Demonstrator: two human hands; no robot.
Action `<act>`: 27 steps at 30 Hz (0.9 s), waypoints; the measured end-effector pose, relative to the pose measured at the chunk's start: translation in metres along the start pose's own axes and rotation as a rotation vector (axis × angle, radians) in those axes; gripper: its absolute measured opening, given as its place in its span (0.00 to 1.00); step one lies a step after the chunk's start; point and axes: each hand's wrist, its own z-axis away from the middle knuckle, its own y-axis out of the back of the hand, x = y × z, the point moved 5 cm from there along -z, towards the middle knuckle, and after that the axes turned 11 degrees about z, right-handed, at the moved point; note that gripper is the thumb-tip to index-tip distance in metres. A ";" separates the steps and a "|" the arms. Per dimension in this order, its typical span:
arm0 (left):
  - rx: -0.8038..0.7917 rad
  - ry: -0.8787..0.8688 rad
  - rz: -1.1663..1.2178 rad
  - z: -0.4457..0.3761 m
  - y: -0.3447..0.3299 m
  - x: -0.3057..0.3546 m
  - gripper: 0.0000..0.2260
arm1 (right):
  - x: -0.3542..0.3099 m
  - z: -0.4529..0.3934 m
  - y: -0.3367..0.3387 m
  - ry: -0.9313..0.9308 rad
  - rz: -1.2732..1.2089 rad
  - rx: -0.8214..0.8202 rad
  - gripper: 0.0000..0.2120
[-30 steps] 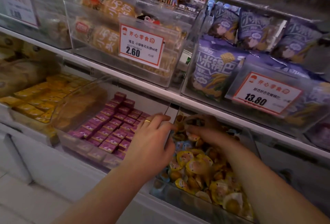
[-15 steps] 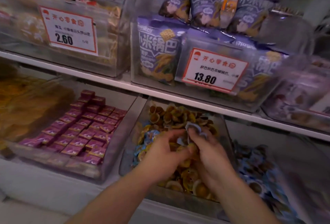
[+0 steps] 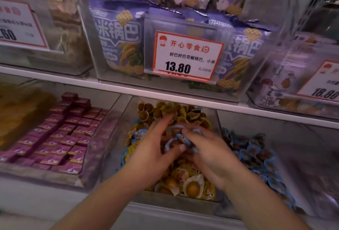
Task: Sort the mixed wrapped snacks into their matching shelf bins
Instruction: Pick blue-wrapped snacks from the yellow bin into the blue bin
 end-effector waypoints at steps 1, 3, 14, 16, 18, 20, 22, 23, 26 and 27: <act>-0.013 -0.036 -0.019 0.000 0.000 0.002 0.31 | -0.001 0.002 -0.001 0.018 0.070 -0.030 0.10; -0.030 -0.081 -0.026 0.000 0.001 0.005 0.26 | -0.002 0.004 -0.003 0.048 0.152 -0.085 0.11; 0.215 0.097 0.266 0.005 0.021 -0.009 0.14 | 0.001 0.006 -0.014 -0.130 -0.298 -0.091 0.12; 0.250 0.101 0.362 0.003 0.024 -0.007 0.14 | 0.001 0.004 -0.013 -0.132 -0.351 -0.063 0.12; 0.297 0.095 0.399 0.003 0.026 -0.005 0.14 | 0.004 0.003 -0.012 -0.132 -0.387 -0.033 0.12; 0.310 0.044 0.296 0.007 0.023 0.001 0.14 | 0.007 0.005 -0.014 -0.140 -0.390 -0.056 0.13; 0.254 -0.070 0.031 0.011 0.014 0.012 0.15 | 0.006 0.010 -0.017 -0.143 -0.392 -0.146 0.18; 0.215 -0.154 -0.104 0.014 0.006 0.019 0.16 | 0.003 0.014 -0.018 -0.138 -0.413 -0.191 0.20; 0.162 -0.321 -0.343 0.019 -0.012 0.031 0.17 | -0.005 0.022 -0.017 -0.066 -0.356 -0.192 0.19; 0.129 -0.308 -0.351 0.018 -0.017 0.031 0.19 | -0.006 0.024 -0.013 -0.029 -0.302 -0.128 0.15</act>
